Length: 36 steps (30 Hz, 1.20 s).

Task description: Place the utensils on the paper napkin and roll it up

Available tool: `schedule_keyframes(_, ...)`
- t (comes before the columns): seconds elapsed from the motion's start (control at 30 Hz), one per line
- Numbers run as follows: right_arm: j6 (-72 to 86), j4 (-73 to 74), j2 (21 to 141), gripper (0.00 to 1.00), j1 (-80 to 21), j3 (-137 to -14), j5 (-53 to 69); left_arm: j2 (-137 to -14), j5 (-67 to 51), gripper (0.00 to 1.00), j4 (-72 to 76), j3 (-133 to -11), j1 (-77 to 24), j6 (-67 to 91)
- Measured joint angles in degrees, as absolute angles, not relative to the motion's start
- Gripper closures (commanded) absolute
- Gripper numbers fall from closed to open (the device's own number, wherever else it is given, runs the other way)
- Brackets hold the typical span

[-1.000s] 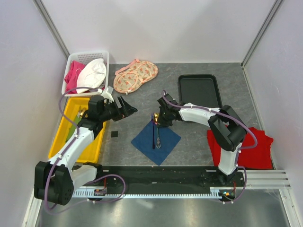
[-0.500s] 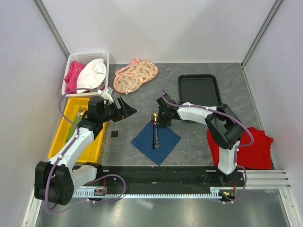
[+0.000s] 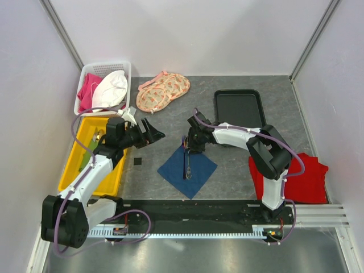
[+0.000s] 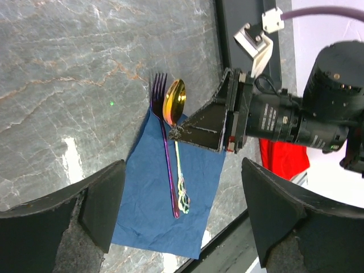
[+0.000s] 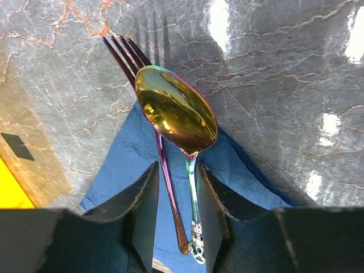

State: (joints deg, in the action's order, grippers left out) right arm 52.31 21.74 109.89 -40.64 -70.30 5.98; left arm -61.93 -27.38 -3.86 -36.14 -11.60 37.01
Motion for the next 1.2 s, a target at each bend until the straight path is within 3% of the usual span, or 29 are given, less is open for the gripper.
schedule_keyframes(0.07, 52.2, 22.0, 109.9, 0.53, -40.6, -70.6, 6.0, -61.4, -27.8, 0.0, -4.1, -35.9, -11.6, 37.0)
schedule_keyframes(0.23, 49.5, 24.5, 108.4, 0.49, -39.7, -72.7, 6.6, -58.5, -29.3, 0.0, -6.1, -36.4, -11.1, 31.3)
schedule_keyframes(0.37, 44.0, 26.3, 102.3, 0.52, -37.6, -73.1, 8.1, -54.7, -34.8, 0.0, -10.6, -39.7, -10.4, 16.7)
schedule_keyframes(0.47, 38.4, 25.8, 96.8, 0.6, -36.0, -72.7, 11.6, -48.8, -42.5, 0.09, -12.9, -39.3, -11.0, 3.1)
schedule_keyframes(0.5, 36.1, 25.0, 94.9, 0.62, -35.4, -72.0, 13.6, -45.6, -44.5, 0.18, -13.6, -38.1, -12.0, -2.2)
schedule_keyframes(0.7, 27.7, 21.8, 91.6, 0.67, -34.1, -64.4, 25.2, -32.3, -43.8, 0.32, -15.9, -26.1, -38.0, -26.7)
schedule_keyframes(0.93, 23.9, 21.9, 97.4, 0.69, -32.3, -59.0, 35.2, -44.6, -30.5, 0.35, -9.3, -18.4, -67.0, -39.6)
schedule_keyframes(1.03, 23.4, 21.7, 97.7, 0.7, -32.1, -58.5, 38.3, -50.4, -25.9, 0.4, -4.1, -17.0, -72.9, -43.1)
schedule_keyframes(1.2, 22.5, 20.6, 98.4, 0.72, -32.1, -58.2, 41.7, -59.1, -19.5, 0.49, 4.8, -17.0, -74.1, -45.7)
